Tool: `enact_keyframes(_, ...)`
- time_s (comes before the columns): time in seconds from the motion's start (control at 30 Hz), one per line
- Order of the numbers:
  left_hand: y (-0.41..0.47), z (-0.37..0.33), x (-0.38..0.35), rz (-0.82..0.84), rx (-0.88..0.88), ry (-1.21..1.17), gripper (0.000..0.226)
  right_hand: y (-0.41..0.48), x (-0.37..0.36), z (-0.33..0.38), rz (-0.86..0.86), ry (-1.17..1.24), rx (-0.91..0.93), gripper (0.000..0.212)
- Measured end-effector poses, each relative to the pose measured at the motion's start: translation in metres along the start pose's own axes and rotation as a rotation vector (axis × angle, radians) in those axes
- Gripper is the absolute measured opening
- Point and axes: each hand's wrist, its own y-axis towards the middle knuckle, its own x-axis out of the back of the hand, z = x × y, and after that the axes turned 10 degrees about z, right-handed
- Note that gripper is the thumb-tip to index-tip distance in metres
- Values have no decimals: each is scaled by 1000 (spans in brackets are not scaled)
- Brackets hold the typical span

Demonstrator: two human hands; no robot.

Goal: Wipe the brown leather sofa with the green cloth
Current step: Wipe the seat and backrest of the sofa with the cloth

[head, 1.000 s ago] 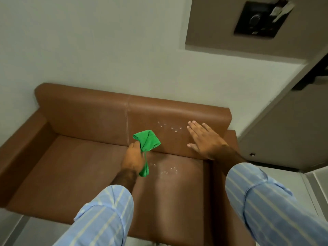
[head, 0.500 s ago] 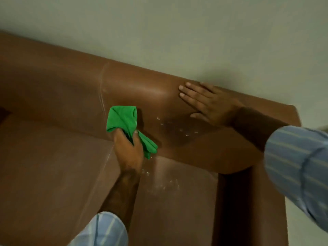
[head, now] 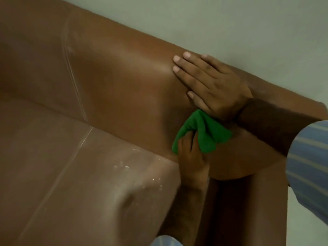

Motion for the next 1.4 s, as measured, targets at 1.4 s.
enact_keyframes(1.4, -103, 258, 114, 180, 377, 754, 34, -6, -5, 16, -76, -39, -65, 62)
